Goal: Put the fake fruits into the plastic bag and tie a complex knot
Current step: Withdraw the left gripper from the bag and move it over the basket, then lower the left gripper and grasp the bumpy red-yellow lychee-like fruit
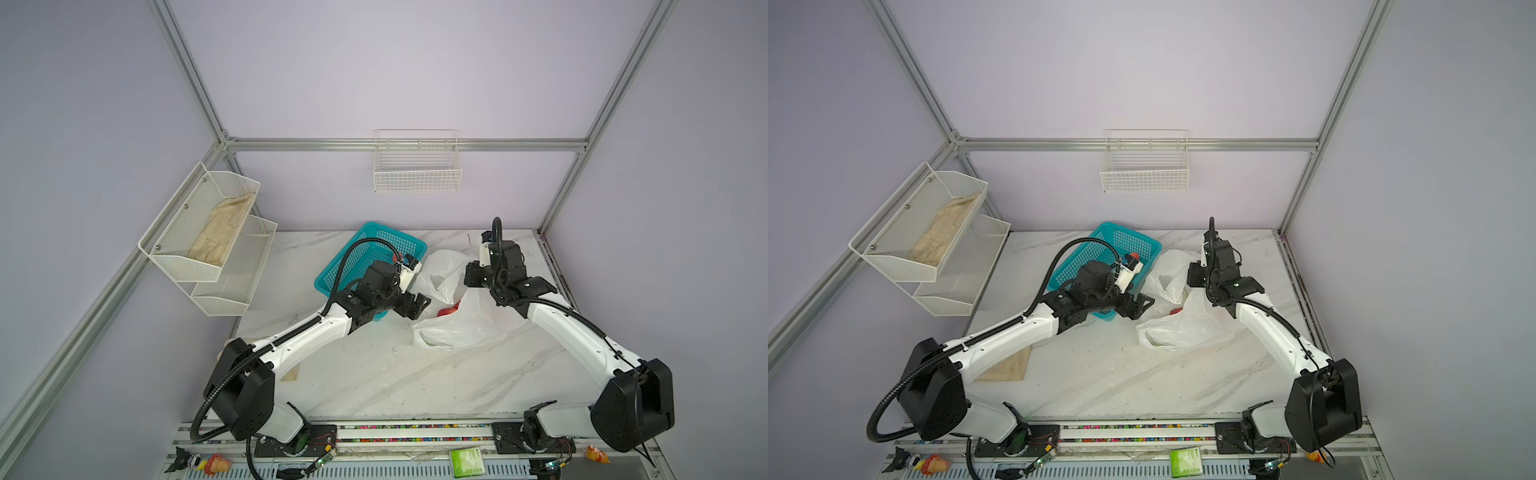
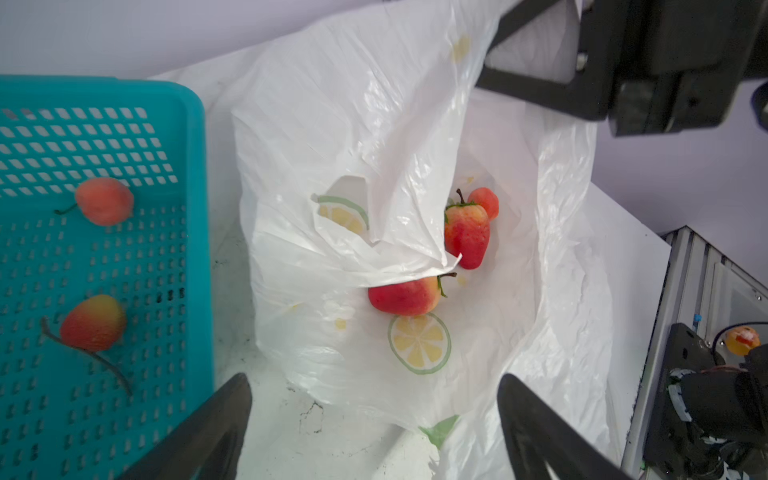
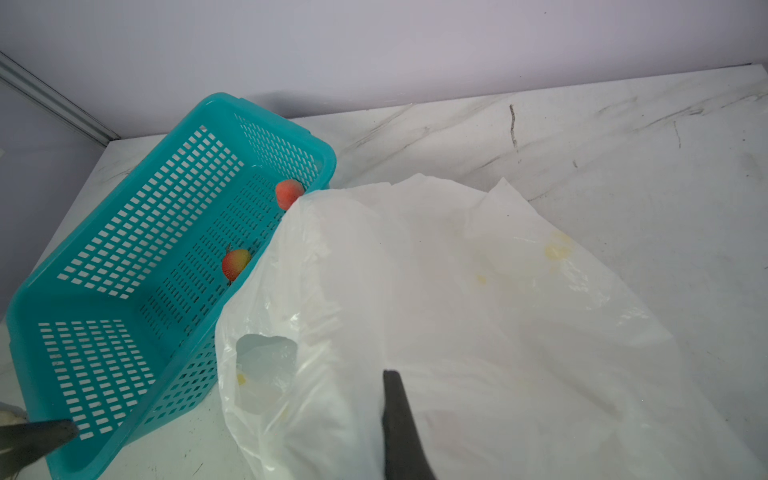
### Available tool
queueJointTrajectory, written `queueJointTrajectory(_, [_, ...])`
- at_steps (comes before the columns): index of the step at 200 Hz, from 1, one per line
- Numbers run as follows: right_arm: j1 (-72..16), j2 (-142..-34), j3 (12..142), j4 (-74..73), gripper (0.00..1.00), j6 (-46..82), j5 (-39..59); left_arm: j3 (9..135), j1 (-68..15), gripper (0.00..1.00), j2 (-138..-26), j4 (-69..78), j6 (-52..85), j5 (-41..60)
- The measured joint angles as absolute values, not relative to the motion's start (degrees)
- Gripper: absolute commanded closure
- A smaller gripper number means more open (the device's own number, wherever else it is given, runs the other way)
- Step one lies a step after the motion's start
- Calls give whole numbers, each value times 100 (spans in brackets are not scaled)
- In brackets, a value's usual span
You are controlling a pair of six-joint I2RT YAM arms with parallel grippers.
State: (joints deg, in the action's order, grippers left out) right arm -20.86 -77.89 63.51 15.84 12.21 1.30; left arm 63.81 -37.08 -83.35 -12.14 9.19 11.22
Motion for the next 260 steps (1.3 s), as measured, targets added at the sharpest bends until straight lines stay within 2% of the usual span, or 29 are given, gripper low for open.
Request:
queueJointTrajectory(41, [-2086,-7789,6351,1612,100,1223,148,6523,-2783,9,-8156,-1264,1046,526])
queueJointTrajectory(93, [-2086,-7789,6351,1619,100,1223,154,7902,-2283,9,-10082,-2351,648,-152])
queueJointTrajectory(146, [-2086,-7885,6405,1673,100,1221,139,8882,-2252,7,-11404,-3006,204,-58])
queueJointTrajectory(182, [-2086,-8009,6451,1767,100,1225,123,9463,-2252,12,-12016,-3135,23,-23])
queueJointTrajectory(260, [-2086,-8023,6508,1839,100,1227,104,10007,-2252,33,-12814,-3420,-329,-62])
